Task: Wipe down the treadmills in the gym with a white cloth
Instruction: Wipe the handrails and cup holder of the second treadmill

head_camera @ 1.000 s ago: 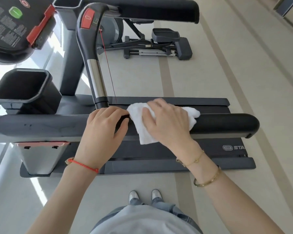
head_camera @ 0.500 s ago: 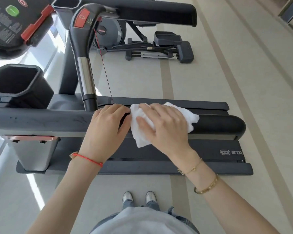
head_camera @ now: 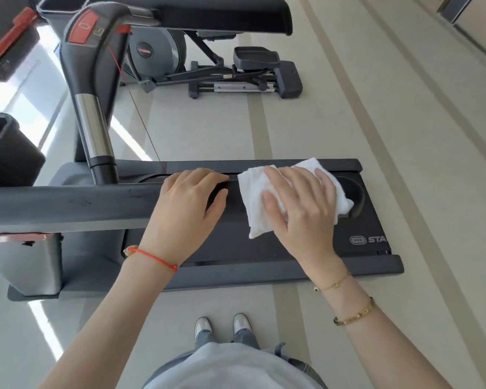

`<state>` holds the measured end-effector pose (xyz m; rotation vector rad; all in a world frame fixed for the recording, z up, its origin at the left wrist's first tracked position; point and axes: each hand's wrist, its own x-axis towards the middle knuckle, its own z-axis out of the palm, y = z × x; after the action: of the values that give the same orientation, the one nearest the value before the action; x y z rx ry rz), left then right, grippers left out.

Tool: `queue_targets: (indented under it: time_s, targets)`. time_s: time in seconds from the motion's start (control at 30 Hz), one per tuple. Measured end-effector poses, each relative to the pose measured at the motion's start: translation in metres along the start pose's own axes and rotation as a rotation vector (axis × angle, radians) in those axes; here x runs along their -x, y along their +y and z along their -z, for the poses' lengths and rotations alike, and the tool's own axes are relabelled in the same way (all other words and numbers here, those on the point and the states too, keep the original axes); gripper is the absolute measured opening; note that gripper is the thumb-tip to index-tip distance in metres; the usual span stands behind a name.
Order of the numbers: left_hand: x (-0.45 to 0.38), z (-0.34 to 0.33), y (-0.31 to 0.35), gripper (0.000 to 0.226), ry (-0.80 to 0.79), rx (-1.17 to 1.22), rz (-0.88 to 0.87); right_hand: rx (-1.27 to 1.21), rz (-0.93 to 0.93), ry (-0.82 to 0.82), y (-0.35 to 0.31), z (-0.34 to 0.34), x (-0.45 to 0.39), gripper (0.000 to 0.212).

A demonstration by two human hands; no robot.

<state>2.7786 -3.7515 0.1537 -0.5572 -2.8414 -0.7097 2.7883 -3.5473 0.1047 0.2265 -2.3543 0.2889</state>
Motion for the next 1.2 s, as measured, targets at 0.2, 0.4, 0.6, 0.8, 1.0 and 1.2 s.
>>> queue_targets:
  time_s: [0.2, 0.4, 0.6, 0.8, 1.0, 1.2]
  targets:
    - [-0.009, -0.014, 0.022, 0.029, -0.039, -0.008, -0.023, -0.008, -0.21, 0.056, 0.042, 0.012, 0.007, 0.031]
    - [-0.008, -0.015, 0.027, 0.029, -0.033, 0.016, -0.002, -0.44, -0.735, -0.189, 0.086, 0.031, -0.025, 0.03]
    - [-0.008, -0.016, 0.029, 0.025, -0.022, 0.025, 0.012, -0.459, -0.611, -0.085, 0.083, 0.033, 0.003, 0.03]
    - [-0.008, -0.019, 0.03, 0.025, -0.002, 0.038, 0.018, -0.534, -0.629, -0.124, 0.091, 0.033, 0.003, 0.021]
    - [-0.006, -0.019, 0.029, 0.024, 0.018, 0.048, 0.015, -0.648, -0.794, -0.384, 0.11, 0.039, -0.023, 0.029]
    - [-0.006, -0.02, 0.029, 0.024, 0.026, 0.049, 0.017, -0.201, -0.221, -0.17, 0.067, 0.036, 0.006, 0.039]
